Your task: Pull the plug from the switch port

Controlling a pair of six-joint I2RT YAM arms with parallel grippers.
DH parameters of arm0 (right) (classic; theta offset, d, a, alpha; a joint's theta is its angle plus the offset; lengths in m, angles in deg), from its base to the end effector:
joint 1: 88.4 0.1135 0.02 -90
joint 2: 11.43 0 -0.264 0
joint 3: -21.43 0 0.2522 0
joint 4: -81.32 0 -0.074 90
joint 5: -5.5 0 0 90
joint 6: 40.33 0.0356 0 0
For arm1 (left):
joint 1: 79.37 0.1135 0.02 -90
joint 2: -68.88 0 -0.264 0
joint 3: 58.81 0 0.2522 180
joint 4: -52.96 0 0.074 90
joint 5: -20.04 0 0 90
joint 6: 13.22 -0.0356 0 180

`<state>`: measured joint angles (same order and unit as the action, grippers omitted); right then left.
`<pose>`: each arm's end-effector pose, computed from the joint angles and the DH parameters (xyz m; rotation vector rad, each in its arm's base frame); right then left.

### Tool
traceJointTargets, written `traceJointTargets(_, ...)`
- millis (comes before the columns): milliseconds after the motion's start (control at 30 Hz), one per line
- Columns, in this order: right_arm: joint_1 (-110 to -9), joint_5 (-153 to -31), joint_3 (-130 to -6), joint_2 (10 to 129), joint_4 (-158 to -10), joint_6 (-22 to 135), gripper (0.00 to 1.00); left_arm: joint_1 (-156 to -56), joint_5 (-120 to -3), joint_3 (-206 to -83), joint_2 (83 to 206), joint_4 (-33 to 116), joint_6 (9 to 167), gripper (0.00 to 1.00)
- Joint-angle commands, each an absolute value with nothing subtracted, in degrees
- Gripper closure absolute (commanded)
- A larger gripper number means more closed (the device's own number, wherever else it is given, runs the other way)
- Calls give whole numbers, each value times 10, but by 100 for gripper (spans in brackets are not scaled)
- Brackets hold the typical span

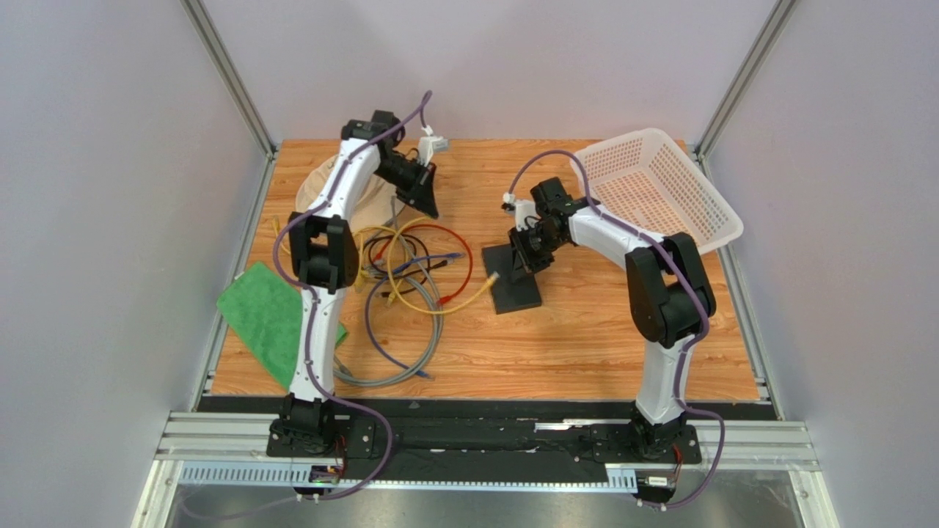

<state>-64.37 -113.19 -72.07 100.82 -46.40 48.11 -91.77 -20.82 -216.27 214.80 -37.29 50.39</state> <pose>0.3520 0.1756 0.1773 -0.7394 2.7137 0.7963 0.4873 -0.1347 0.2165 0.9802 2.4283 -1.1556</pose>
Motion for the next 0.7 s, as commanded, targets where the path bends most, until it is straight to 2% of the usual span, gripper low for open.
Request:
traceJointTargets(0, -693, -1103, -762, 952, -476, 445, 100, -879, -336, -2133, 2005, -365, 454, 100)
traceJointTargets(167, -748, -1089, -835, 935, -470, 456, 99, -855, -453, -2124, 1939, -354, 394, 100)
traceJointTargets(267, -760, -1065, -858, 922, -470, 459, 93, -850, -503, -2100, 1906, -360, 359, 100)
traceJointTargets(333, -764, -1052, -862, 910, -470, 449, 75, -850, -539, -2058, 1882, -364, 334, 100)
traceJointTargets(400, -767, -1027, -878, 902, -472, 441, 54, -850, -575, -2029, 1872, -359, 329, 95)
traceJointTargets(433, -773, -1021, -887, 900, -474, 434, 50, -850, -617, -2007, 1868, -355, 334, 88)
traceJointTargets(467, -778, -1017, -905, 899, -474, 433, 47, -850, -639, -1998, 1867, -352, 341, 71)
traceJointTargets(500, -783, -1004, -915, 900, -476, 433, 36, -850, -659, -1985, 1867, -344, 363, 62)
traceJointTargets(533, -790, -997, -923, 900, -476, 437, 34, -850, -679, -1982, 1867, -342, 376, 54)
traceJointTargets(567, -793, -984, -937, 901, -476, 443, 27, -851, -681, -1980, 1867, -341, 401, 33)
traceJointTargets(600, -794, -984, -939, 900, -477, 447, 24, -851, -678, -1982, 1865, -341, 414, 26)
traceJointTargets(667, -795, -969, -939, 900, -484, 473, 23, -853, -650, -1984, 1860, -341, 447, 4)
